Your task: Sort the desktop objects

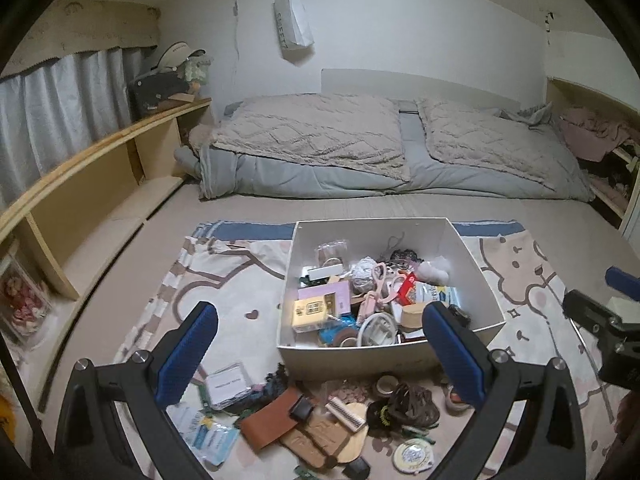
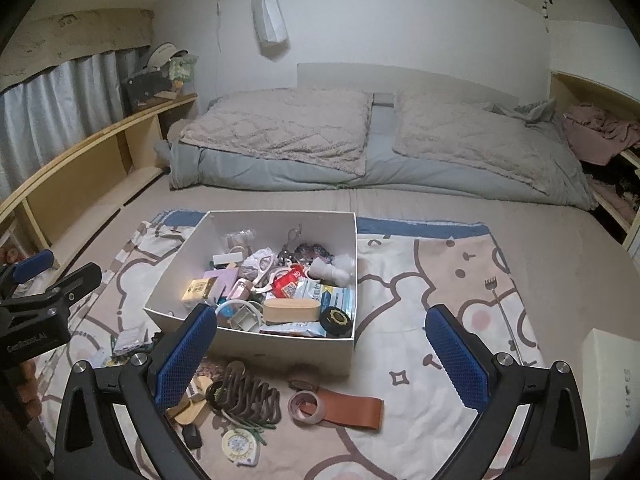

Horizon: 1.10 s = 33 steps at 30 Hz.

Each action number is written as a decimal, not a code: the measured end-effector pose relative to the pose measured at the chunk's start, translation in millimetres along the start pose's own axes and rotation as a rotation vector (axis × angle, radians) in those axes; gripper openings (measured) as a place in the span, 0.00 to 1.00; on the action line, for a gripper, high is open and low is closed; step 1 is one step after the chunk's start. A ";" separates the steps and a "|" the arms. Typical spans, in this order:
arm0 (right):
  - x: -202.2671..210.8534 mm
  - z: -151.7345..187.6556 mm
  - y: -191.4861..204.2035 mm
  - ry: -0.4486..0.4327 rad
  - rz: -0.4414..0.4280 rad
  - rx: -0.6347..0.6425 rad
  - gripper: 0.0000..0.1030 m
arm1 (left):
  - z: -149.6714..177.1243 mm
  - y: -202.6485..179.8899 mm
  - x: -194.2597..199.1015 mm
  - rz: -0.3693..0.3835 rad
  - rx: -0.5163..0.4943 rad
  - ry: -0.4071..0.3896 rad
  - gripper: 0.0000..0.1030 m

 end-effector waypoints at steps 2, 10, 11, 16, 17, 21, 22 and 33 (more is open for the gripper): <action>6.8 -1.1 1.4 -0.009 -0.005 -0.006 1.00 | -2.0 3.6 9.1 0.006 0.007 -0.008 1.00; 35.7 -0.6 11.0 -0.040 -0.022 0.007 1.00 | -0.2 16.1 36.3 0.007 0.024 -0.008 1.00; 38.8 0.0 12.6 -0.043 -0.027 0.009 1.00 | 0.4 17.0 39.6 0.009 0.027 -0.009 1.00; 54.5 2.6 19.5 -0.061 -0.036 0.020 1.00 | 5.2 20.3 57.3 0.011 0.025 -0.016 1.00; 57.0 3.6 20.3 -0.063 -0.033 0.024 1.00 | 6.4 20.8 61.1 0.012 0.024 -0.019 1.00; 66.4 10.1 24.9 -0.061 -0.029 0.040 1.00 | 11.5 24.1 72.2 0.023 0.039 -0.019 1.00; 67.8 11.3 25.3 -0.059 -0.030 0.042 1.00 | 13.4 25.2 75.6 0.023 0.046 -0.018 1.00; 91.4 28.1 29.3 -0.070 -0.050 0.050 1.00 | 34.0 25.1 96.4 0.036 0.039 0.000 1.00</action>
Point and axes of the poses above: each gripper's, at about its wrist camera, not at the fingertips, and x roughly against the way its jaws point, y to its left, z to its underside, the point moved 8 cm from there along -x, roughly the way its jaws point, and after that the axes turned 13 degrees about -y, right-handed, at the moved point
